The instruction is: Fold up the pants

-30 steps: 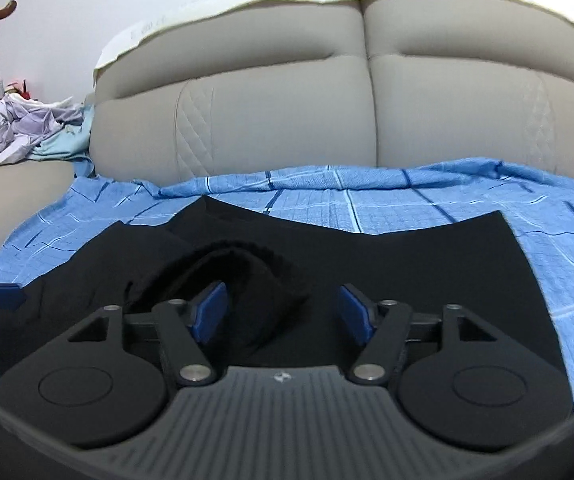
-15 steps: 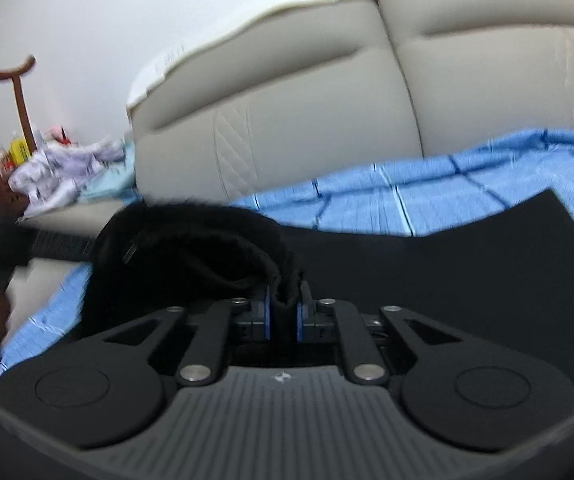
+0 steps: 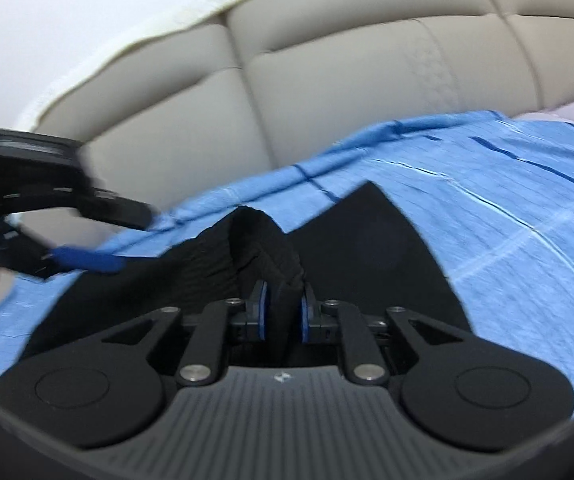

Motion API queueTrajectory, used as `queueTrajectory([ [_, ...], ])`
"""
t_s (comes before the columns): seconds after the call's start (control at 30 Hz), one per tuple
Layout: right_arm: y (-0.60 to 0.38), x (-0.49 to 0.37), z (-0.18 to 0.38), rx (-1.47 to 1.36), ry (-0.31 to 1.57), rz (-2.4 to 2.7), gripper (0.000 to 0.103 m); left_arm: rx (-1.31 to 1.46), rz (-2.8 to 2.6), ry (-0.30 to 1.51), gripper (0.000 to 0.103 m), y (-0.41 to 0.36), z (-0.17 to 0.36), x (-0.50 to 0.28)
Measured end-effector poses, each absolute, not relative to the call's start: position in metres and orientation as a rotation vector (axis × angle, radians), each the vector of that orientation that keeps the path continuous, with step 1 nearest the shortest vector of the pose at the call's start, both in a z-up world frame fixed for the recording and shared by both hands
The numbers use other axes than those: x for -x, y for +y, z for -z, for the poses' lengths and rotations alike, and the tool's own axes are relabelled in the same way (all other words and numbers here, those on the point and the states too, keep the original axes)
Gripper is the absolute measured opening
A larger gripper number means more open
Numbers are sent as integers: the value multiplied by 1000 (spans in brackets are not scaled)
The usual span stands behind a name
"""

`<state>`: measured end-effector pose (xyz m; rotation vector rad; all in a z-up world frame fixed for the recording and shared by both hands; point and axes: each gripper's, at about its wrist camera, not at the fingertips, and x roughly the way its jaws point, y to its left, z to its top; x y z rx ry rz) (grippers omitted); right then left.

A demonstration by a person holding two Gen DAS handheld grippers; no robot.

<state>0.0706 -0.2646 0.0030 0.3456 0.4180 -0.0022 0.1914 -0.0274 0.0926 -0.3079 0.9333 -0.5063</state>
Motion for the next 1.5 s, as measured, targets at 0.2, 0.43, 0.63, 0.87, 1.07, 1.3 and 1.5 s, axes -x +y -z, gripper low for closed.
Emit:
queueTrajectory([
  [0.2, -280, -58, -4, -392, 374, 102, 64, 221, 446, 765, 89, 18, -102, -124],
  [0.43, -258, -18, 1, -368, 430, 51, 66, -55, 159, 642, 46, 33, -72, -60],
  [0.63, -233, -38, 0, -278, 525, -5, 17, -18, 94, 699, 39, 35, -44, -50],
  [0.87, -228, -37, -43, -79, 342, -18, 2, -56, 111, 616, 60, 20, -51, -37],
  [1.07, -268, -48, -57, -225, 372, 28, 17, -136, 131, 601, 60, 5, -44, -35],
  [1.3, -251, -27, -4, -321, 573, -30, 57, -108, 128, 648, 56, 7, -31, -41],
  [1.5, -220, -32, -7, -286, 574, -66, 23, -78, 120, 647, 51, 9, -35, -40],
])
